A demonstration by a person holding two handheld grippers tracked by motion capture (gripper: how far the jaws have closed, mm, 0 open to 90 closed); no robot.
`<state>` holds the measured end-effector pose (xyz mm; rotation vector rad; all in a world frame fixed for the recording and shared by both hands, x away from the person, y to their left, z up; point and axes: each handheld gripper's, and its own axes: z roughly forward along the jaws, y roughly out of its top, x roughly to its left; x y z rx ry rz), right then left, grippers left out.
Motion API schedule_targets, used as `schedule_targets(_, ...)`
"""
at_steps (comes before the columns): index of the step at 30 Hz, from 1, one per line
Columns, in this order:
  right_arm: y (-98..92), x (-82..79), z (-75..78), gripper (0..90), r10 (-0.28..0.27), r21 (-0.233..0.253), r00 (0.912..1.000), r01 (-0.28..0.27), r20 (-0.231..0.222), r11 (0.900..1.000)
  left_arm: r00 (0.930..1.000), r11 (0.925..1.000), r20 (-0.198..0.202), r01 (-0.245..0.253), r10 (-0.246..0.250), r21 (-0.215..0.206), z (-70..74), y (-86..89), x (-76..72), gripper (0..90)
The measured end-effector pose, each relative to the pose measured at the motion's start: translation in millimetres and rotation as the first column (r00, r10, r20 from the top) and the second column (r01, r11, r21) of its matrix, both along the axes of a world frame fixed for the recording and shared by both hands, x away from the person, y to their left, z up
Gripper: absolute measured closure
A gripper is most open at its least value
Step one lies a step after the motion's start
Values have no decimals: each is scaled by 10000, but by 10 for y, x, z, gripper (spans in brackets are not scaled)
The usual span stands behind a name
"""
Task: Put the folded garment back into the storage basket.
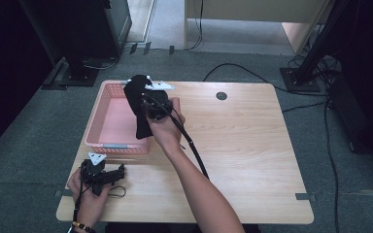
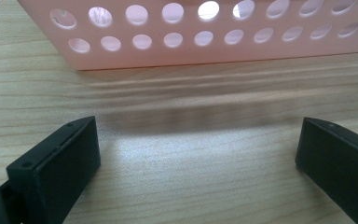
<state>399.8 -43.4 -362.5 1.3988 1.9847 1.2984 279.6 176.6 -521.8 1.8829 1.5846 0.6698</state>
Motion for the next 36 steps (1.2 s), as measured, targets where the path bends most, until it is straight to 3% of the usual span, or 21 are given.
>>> schedule_targets(16, 534, 72, -105, 755, 615, -452, 9979, -623, -202, 9970, 10000, 10000, 5, 6, -6, 7, -1, 0, 0, 0)
schedule_targets(27, 842, 176, -268, 756, 668, -632, 9958, -708, -625, 9955, 10000, 10000, -16, 38, -38, 19, 1, 1, 0, 0)
schedule_targets(36, 1051, 262, -402, 756, 659, -445, 9928, -706, -998, 9965, 10000, 10000, -22, 47, -46, 27, 2, 2, 0, 0)
